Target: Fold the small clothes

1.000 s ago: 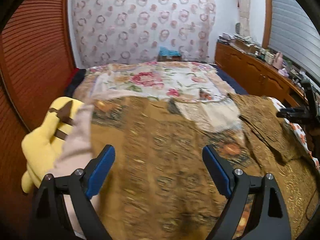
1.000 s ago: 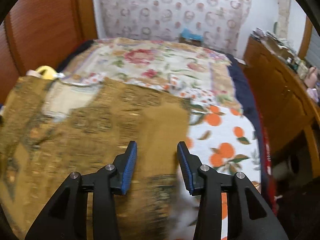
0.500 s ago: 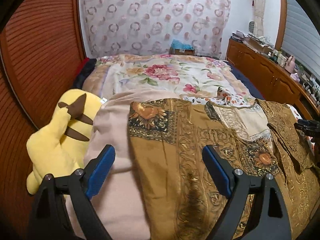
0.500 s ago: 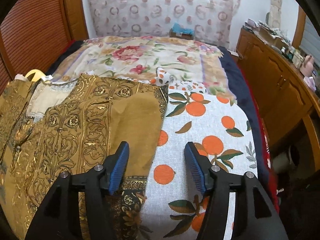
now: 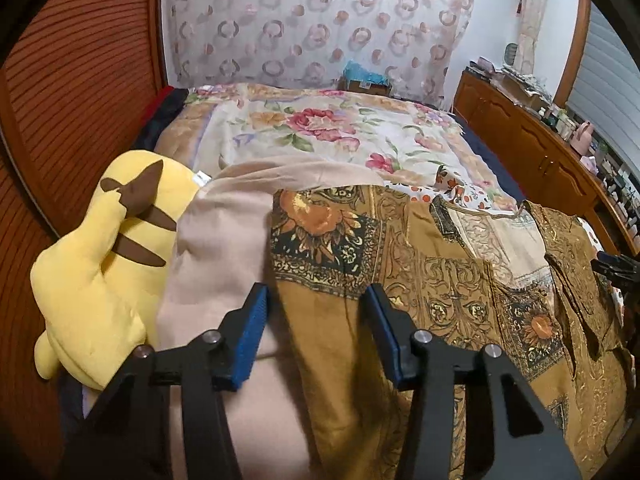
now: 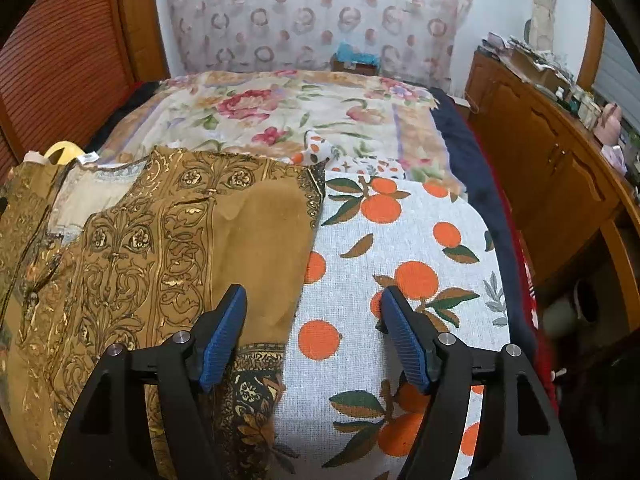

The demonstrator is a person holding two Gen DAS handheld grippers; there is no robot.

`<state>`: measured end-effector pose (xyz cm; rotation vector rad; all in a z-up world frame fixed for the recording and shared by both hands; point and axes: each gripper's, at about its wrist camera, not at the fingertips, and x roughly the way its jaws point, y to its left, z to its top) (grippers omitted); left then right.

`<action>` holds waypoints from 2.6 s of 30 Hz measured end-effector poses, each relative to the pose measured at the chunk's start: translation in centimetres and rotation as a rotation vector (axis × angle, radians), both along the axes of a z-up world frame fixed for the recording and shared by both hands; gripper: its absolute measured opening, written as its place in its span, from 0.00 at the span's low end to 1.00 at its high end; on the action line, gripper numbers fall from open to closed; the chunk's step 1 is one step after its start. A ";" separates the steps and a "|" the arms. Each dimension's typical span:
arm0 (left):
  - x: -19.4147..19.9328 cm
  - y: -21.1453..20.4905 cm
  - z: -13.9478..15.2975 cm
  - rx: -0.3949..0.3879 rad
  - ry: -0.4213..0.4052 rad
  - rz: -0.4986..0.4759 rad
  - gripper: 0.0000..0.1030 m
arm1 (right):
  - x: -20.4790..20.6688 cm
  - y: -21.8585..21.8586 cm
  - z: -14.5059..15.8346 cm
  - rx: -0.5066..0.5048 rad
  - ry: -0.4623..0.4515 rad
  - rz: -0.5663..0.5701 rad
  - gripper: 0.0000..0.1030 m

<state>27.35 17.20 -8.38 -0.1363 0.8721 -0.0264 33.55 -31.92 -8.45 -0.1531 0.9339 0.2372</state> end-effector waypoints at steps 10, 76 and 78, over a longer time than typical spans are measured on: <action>0.0 -0.3 0.4 0.010 -0.016 -0.015 0.20 | 2.6 1.4 0.5 0.094 0.041 0.072 0.48; -32.3 -2.7 4.5 -0.045 -0.367 -0.059 0.39 | -28.4 -9.5 9.1 0.159 -0.355 0.015 0.18; -31.5 -2.5 4.4 -0.028 -0.339 -0.074 0.45 | -27.3 -9.2 8.6 0.150 -0.341 0.020 0.22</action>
